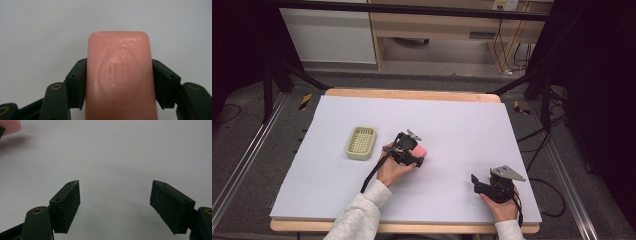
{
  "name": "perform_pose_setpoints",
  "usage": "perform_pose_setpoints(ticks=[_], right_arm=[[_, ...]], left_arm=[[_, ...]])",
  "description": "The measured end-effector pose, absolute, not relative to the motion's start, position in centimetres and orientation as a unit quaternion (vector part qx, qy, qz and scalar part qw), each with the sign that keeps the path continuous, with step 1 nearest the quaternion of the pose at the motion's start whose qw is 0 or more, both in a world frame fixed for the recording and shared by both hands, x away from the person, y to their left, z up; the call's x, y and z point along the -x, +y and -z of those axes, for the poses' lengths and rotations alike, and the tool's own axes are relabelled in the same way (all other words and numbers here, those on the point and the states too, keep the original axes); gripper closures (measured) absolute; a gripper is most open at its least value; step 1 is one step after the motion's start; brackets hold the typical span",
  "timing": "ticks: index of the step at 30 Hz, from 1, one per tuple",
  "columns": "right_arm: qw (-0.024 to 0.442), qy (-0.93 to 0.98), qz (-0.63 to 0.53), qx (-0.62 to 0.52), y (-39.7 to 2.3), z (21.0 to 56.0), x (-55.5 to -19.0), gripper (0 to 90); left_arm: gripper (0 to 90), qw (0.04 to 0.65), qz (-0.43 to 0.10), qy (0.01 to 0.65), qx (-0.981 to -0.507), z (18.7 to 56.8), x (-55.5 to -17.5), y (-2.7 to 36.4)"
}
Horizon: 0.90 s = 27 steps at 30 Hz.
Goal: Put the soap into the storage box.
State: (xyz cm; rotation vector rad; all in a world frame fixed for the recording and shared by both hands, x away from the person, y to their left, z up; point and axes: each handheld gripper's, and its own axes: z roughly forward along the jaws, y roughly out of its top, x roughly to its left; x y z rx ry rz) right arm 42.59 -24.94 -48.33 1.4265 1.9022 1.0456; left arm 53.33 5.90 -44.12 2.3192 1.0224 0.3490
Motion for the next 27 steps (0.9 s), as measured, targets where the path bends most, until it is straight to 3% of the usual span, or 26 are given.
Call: perform_pose_setpoints(ticks=[27], right_arm=[[0.268,0.703,-0.386,-0.533,-25.0,48.5,-42.6,24.1]], left_arm=[[37.2,0.319,-0.146,0.414,-0.84,42.0,-51.0,14.3]])
